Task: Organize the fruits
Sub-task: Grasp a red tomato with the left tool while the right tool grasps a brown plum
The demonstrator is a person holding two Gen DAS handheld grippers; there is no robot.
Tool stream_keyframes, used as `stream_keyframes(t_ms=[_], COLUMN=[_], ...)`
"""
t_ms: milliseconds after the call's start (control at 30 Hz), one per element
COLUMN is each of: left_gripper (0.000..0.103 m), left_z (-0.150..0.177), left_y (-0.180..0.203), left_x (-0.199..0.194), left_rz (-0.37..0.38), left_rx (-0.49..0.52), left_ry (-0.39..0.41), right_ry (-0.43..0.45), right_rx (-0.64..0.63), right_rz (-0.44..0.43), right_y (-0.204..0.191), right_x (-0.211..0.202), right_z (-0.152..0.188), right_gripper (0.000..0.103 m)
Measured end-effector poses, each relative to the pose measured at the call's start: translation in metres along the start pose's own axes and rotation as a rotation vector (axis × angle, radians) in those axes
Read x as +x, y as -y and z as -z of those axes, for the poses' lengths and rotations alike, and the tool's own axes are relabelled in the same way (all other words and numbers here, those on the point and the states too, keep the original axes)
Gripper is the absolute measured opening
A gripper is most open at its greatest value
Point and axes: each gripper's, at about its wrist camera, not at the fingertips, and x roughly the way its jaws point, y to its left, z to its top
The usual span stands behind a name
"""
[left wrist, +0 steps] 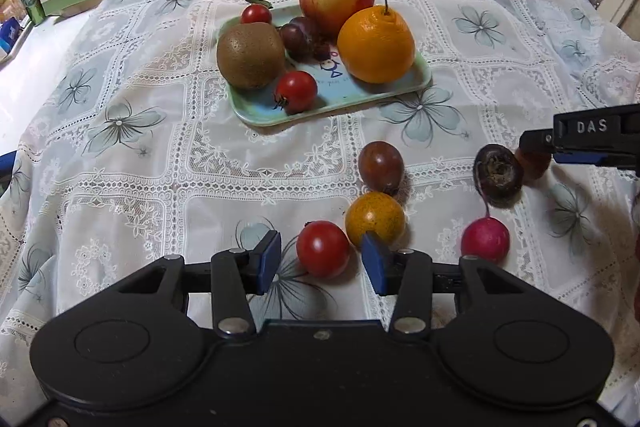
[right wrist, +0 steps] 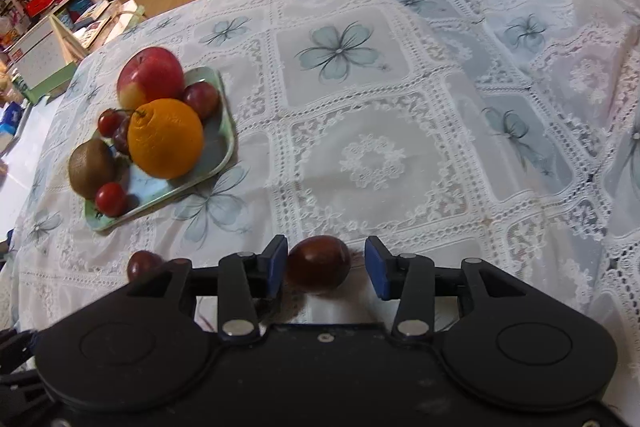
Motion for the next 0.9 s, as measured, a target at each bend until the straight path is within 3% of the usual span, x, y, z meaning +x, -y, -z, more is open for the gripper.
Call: stream_keyframes(t_ms=[200, 300, 567, 900], left_gripper=[0.053, 0.053, 0.054, 0.051], left_z=[0.001, 0.006, 0.01, 0.003], left_y=[-0.001, -0.004, -0.007, 0.004], left_x=[0.001, 0.002, 0.007, 0.028], left_rz=[0.0, 0.023, 0.005, -0.04], left_rx=[-0.002, -0.001, 0.026, 0.062], left_ry=[0.032, 0.023, 0.01, -0.007], right_ry=[-0.034, -0.059, -0.005, -0.01], right_rx=[0.009, 0.023, 0.033, 0.049], right_rz=[-0.009, -0.015, -0.02, -0.033], right_y=[0.0, 0.002, 0.003, 0.006], right_x=[0.008, 0.011, -0.001, -0.002], right_z=[0.001, 0.001, 0.003, 0.003], right_gripper=[0.046, 0.041, 0.04, 0.04])
